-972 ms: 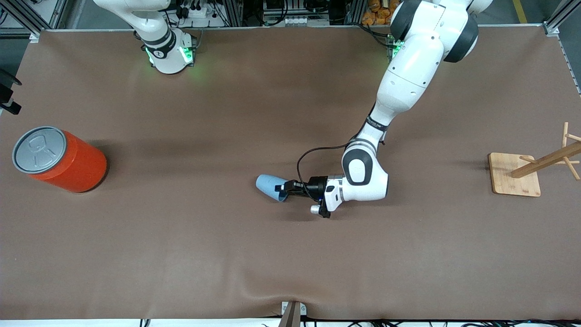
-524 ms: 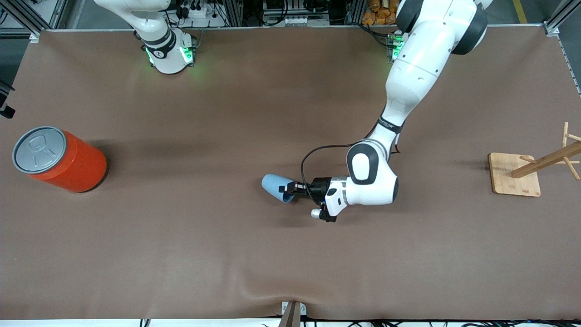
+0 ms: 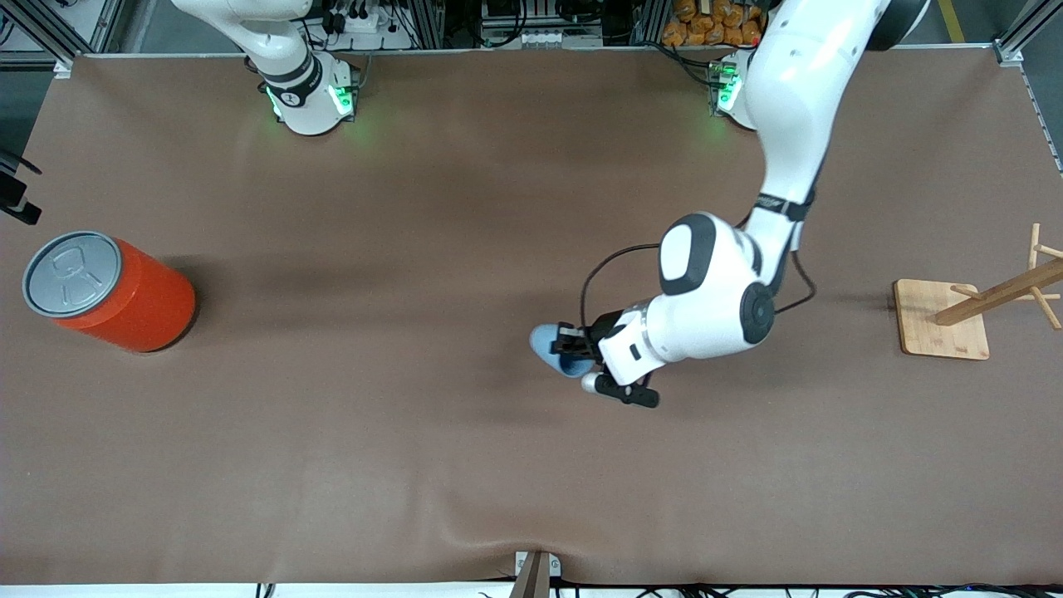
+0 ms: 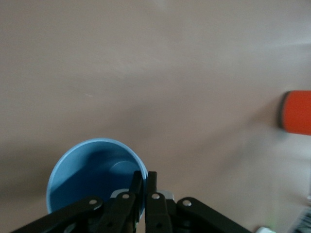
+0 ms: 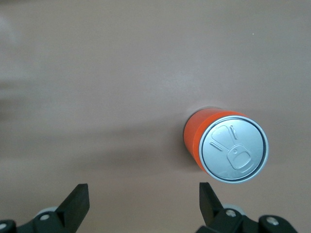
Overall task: Flip cup
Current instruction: 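Lift the cup with the left gripper and turn it upright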
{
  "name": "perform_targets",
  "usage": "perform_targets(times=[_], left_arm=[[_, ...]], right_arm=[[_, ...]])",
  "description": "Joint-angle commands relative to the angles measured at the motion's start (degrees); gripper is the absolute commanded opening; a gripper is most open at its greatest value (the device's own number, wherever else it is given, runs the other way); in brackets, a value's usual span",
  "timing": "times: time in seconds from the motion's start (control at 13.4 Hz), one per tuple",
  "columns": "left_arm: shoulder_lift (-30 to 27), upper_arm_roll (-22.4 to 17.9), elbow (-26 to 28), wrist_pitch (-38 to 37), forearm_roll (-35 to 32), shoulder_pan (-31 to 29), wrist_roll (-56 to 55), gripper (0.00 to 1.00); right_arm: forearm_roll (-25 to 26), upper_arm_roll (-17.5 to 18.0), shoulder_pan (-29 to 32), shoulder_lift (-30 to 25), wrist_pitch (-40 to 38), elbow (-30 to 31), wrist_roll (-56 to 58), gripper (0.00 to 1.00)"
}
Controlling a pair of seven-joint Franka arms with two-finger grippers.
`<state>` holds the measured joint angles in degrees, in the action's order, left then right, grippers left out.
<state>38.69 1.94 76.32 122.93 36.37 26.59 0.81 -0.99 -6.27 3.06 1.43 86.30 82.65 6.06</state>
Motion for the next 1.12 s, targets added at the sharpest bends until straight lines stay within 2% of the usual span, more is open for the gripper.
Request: perform_targets(times=[0.0, 0.3, 0.52, 0.67, 0.9, 1.05], left_arm=[[-7.03, -0.27, 6.11, -4.26, -12.06, -2.41, -1.06, 0.0], [-15.47, -0.35, 14.18, -7.35, -28.24, -4.0, -6.14, 0.0], [-16.45, -0.09, 18.68, -6.13, -42.22, -6.44, -13.62, 0.0], [-19.6, 0.0, 25.94, 0.34, -43.66, -9.09, -13.12, 0.0], [-25.4, 0.0, 42.46, 16.33, -45.5, -11.81, -12.85, 0.0], [-27.87, -0.18, 48.99, 21.81, -46.12, -12.52, -12.85, 0.0]], right_arm=[[-0.24, 0.2, -3.14, -0.11, 0.36, 0.15, -0.08, 1.0], [-0.06, 0.2, -3.77, 0.68, -0.86, 0.06, 0.27, 1.0], [0.03, 0.03, -2.88, 0.77, -2.1, 0.23, 0.45, 1.0], [-0.06, 0.11, -3.41, 0.6, -2.72, -0.03, 0.62, 1.0], [-0.5, 0.2, -3.41, 0.77, -3.24, 0.06, 1.93, 1.0], [-0.85, 0.2, -4.89, 1.64, -3.07, 0.06, 2.91, 1.0]])
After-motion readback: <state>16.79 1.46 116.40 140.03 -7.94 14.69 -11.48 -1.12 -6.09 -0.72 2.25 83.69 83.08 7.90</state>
